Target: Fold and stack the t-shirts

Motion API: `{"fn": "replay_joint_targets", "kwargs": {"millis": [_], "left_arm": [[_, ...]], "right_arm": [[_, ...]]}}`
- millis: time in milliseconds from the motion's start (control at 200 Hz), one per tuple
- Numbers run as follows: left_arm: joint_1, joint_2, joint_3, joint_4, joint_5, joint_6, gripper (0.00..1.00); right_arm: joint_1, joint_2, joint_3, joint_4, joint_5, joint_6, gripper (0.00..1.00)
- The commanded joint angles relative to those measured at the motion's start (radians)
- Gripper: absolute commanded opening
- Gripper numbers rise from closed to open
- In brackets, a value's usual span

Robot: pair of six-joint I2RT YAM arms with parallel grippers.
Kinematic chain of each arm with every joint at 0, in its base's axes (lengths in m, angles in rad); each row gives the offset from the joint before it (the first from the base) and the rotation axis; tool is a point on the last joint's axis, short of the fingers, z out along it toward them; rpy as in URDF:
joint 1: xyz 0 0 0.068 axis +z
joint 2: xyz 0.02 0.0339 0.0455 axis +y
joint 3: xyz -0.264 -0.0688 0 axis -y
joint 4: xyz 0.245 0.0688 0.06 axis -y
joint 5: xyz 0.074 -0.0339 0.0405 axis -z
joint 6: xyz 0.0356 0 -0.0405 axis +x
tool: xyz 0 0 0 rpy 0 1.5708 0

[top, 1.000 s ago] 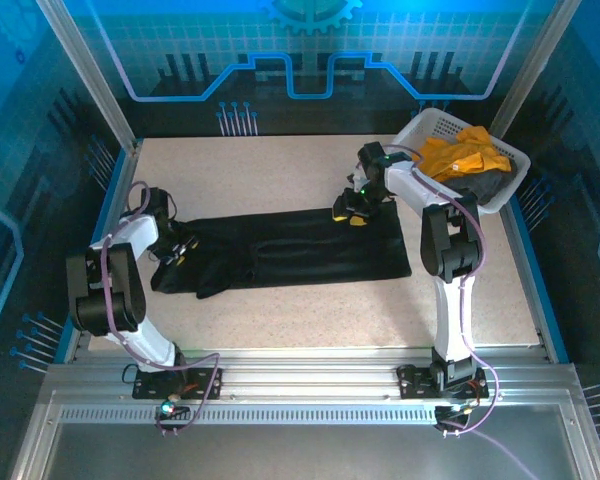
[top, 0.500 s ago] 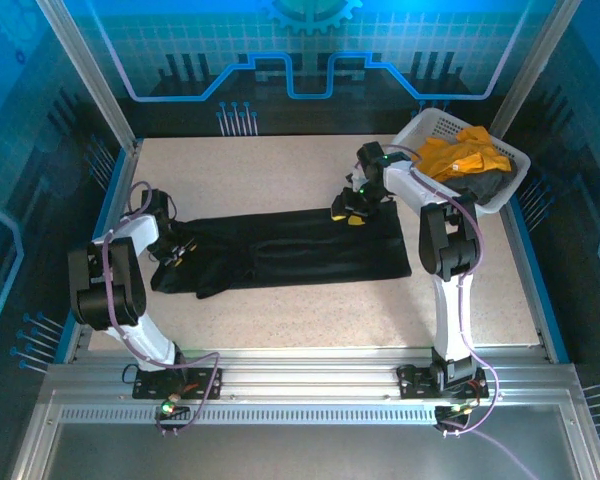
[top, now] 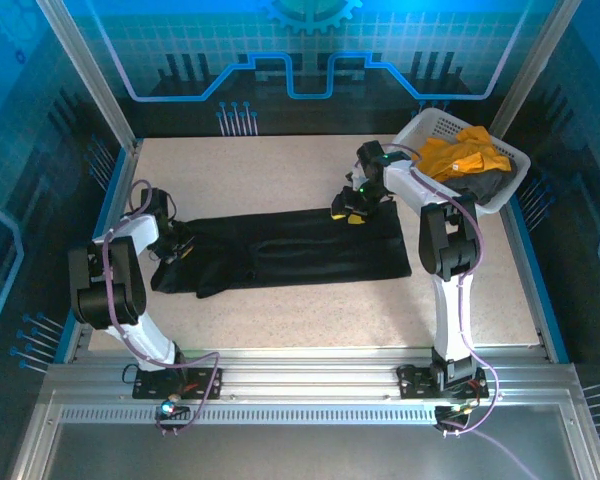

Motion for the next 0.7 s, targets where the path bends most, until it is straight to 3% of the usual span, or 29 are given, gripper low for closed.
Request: {"fn": "replay_joint_targets", "kwargs": {"millis": [0,380,695], "left_arm": [[0.008,-0.02,0.002,-0.026,-0.003,0.012,0.0],[0.008,-0.048,0.114,-0.123,-0.045,0.008,0.0],[0.009,0.061,0.29,-0.252,-0.062,0.047,0.0]], "right_arm": [[0.003,0.021,0.031,-0.014,-0.022,0.012,0.5],[-0.002,0.021,0.031,-0.034,-0.014,0.005,0.49],[-0.013,0.012,0.011,-0.037,-0.01,0.006,0.48]]}}
